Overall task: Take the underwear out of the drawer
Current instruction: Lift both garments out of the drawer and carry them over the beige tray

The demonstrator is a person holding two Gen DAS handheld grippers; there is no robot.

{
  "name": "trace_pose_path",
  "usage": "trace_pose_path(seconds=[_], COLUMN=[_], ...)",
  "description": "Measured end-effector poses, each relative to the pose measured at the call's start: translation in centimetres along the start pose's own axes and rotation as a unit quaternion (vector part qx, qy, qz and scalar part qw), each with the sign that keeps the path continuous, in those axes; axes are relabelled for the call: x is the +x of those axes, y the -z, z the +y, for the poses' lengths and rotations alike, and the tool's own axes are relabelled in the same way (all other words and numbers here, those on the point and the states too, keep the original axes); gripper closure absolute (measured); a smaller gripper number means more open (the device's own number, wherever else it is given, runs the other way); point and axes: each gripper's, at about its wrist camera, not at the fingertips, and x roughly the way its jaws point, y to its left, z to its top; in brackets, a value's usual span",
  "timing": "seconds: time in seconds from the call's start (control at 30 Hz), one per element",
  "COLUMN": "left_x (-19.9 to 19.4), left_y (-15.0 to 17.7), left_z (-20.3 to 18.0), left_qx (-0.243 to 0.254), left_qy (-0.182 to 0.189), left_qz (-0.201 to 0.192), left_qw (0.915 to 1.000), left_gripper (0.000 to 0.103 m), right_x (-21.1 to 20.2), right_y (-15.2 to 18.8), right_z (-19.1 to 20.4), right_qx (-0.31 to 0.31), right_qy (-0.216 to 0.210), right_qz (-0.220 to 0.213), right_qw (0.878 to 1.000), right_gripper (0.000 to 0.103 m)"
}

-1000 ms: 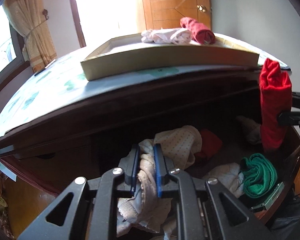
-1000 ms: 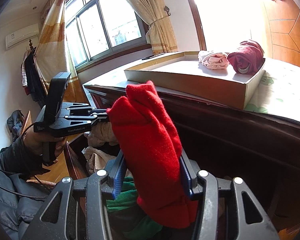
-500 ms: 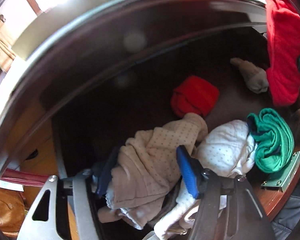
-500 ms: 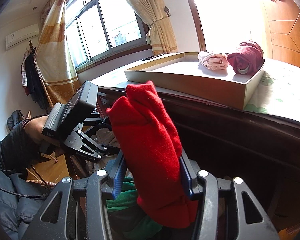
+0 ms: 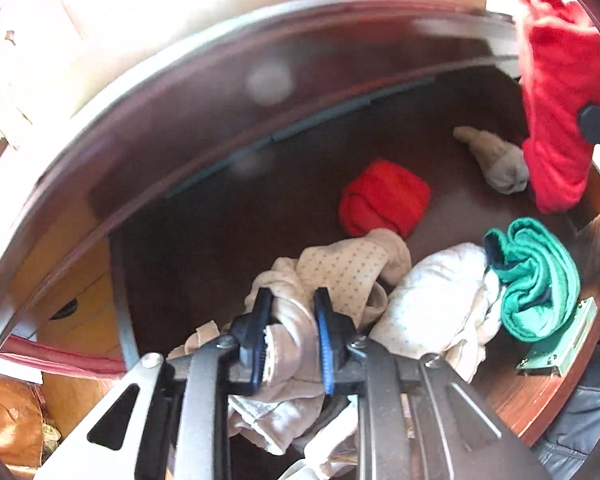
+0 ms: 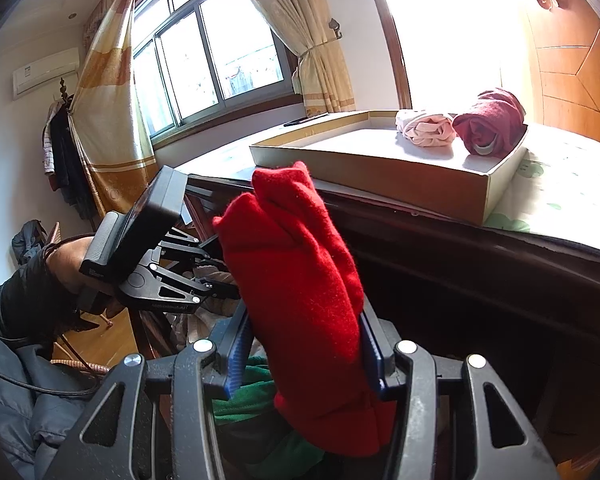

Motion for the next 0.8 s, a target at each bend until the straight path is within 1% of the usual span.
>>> trace_pose_path(seconds=[0.13, 0.3, 0.4, 0.5, 0.53, 0.8], left_x=[-0.9, -2.0, -3.0, -3.6, -4.5, -7.0], left_y=[0.4, 1.1, 1.9, 2.7, 3.6, 4.3], left_z=[0.1, 0.0, 0.0, -0.1, 0.2, 1.1], left_qx=[-0.012, -0.032, -0.048, -0.053, -0.054, -0.082], left_qy=[-0.013, -0.014, -0.011, -0.017, -0.019, -0.023], left_qz=[-0.034, -0.074, -0.098, -0.119, -0.126, -0.18], left_qw=[0.9993, 0.9967, 0.994, 0.9914, 0.9903, 0.98], left_gripper=[0.086, 0.09, 0.09, 0.09, 0.09, 0.091], right_x=[-0.1, -0.1, -0.3, -0.4, -0.5, -0.9], right_y=[-0.1, -0.1, 0.0, 0.0, 0.0, 0.1], right_z=[0.0, 0.0, 0.2, 0.3, 0.3, 0.6], right_qx=[-0.002, -0.003, -0.006, -0.007, -0.008, -0.017], right_qy=[0.001, 0.002, 0.002, 0.002, 0.002, 0.005], right_qz=[-0.004, -0.007, -0.01, -0.012, -0.014, -0.026], right_qw=[1.0, 1.0, 1.0, 1.0, 1.0, 1.0], right_gripper=[0.053, 0.053, 0.053, 0.053, 0.053, 0.053])
